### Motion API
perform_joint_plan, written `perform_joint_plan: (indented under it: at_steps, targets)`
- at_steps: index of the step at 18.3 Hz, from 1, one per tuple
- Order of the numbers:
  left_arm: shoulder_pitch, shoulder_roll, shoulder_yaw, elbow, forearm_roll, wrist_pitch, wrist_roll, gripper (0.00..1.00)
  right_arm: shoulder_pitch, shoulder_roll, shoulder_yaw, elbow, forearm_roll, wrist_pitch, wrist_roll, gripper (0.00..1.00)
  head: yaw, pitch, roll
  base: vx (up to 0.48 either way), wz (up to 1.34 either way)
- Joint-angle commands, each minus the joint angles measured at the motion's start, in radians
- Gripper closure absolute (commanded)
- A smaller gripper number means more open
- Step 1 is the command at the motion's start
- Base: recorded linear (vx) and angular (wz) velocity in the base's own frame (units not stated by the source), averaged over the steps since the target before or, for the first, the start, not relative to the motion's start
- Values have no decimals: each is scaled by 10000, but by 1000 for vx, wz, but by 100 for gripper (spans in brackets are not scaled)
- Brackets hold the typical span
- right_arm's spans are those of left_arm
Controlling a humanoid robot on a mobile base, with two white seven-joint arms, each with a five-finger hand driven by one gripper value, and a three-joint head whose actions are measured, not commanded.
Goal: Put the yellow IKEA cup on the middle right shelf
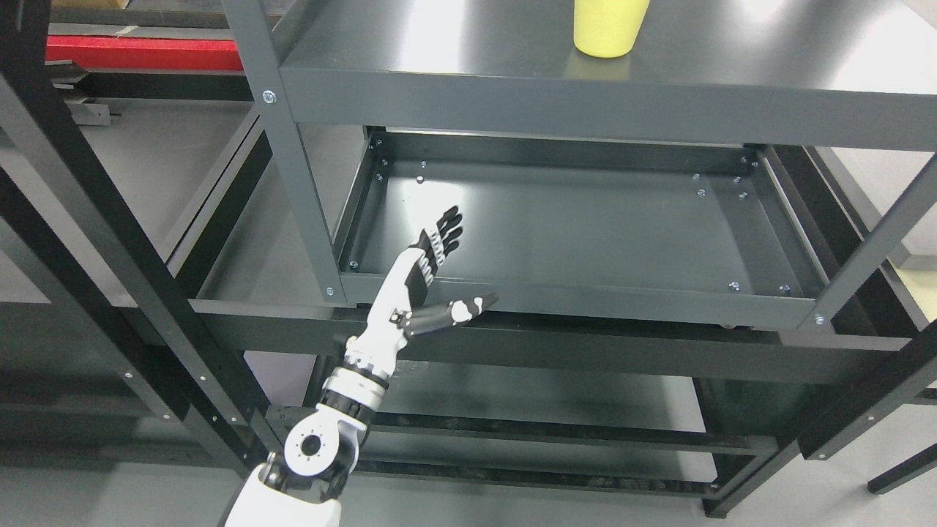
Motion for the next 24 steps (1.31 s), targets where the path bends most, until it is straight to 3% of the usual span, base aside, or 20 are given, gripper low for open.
perform_joint_plan:
  at_steps: [1, 6, 11, 24]
  targets:
    - [1384, 175, 1210, -2268, -69, 338, -6, 2, 138, -175, 169, 0, -245, 5, 6, 1, 0, 0, 0, 0, 0]
    - [1508, 175, 1869, -2284, -38, 736, -98, 5, 138, -175, 169, 0, -245, 5, 6, 0, 0, 0, 0, 0, 0]
    - [1523, 175, 2177, -2284, -38, 1687, -6, 2, 138, -175, 169, 0, -245, 5, 6, 1, 0, 0, 0, 0, 0]
    - [1339, 175, 2269, -2284, -23, 1382, -98, 1, 138, -175, 169, 0, -245, 5, 6, 1, 0, 0, 0, 0, 0]
